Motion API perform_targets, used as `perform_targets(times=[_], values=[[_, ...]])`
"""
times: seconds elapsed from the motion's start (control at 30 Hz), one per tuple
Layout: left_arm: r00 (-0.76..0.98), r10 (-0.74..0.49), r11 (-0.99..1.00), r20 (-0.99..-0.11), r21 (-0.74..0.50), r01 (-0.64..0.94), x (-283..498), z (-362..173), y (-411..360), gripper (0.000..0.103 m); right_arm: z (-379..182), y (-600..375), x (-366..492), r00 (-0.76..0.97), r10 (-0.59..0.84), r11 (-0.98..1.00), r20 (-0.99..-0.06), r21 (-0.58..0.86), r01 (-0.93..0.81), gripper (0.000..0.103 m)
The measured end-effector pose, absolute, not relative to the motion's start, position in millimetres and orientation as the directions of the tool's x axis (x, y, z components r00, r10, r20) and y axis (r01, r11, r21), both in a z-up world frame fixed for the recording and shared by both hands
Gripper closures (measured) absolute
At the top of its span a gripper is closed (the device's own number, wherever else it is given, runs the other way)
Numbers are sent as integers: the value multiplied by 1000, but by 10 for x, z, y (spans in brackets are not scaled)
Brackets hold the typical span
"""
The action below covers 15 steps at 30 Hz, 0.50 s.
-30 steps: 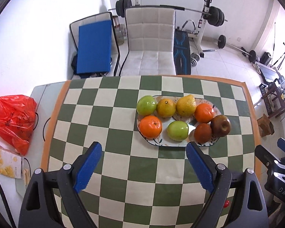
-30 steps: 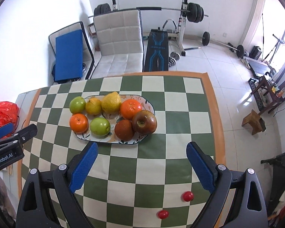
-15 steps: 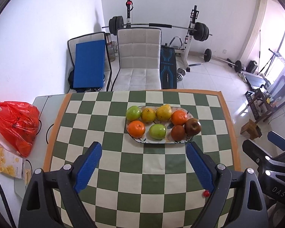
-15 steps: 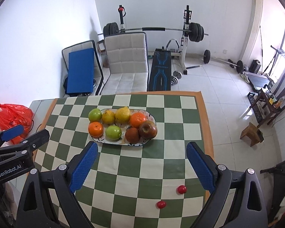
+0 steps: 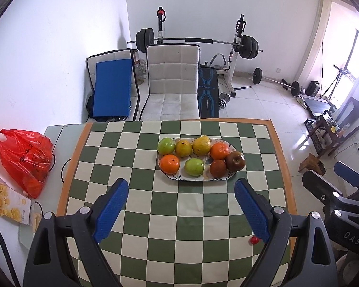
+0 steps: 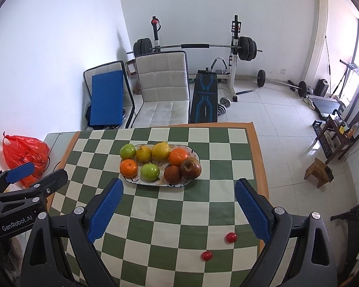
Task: Organize fruits
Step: 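Grasp a cherry tomato with the right tool while the left tool grasps the other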
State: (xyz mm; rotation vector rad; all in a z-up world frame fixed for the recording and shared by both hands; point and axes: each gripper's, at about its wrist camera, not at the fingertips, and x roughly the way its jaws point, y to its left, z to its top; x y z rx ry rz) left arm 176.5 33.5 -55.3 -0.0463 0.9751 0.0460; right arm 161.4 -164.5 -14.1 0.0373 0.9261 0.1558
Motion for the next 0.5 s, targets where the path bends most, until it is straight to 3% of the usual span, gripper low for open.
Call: perform_targets(times=[0.07, 0.17, 0.3, 0.33, 0.4, 0.5], values=[[546, 12, 998, -838, -26, -62, 1786, -584, 331, 12, -187, -1683, 1637, 569, 176, 984, -803, 134, -115, 7], [508, 25, 998, -861, -10, -66, 1863, -724, 303, 1, -443, -1862, 1698, 520, 212, 977, -828, 196, -86, 7], [438, 66, 998, -896, 50, -48, 1963, -1090, 188, 1, -1149, -2267, 1707, 399, 182, 978, -899, 209, 24, 7], [411, 71, 997, -909, 64, -31, 1987, -1239, 134, 1, -1366, -2376, 1695, 357, 176, 976, -917, 210, 58, 10], [345, 82, 996, -935, 91, 10, 2030, -1531, -9, 1, -1812, -2601, 1669, 268, 193, 964, -944, 233, 126, 29], [262, 96, 992, -960, 115, 60, 2054, -1916, -208, 1, -2401, -2873, 1652, 184, 217, 945, -959, 254, 205, 37]])
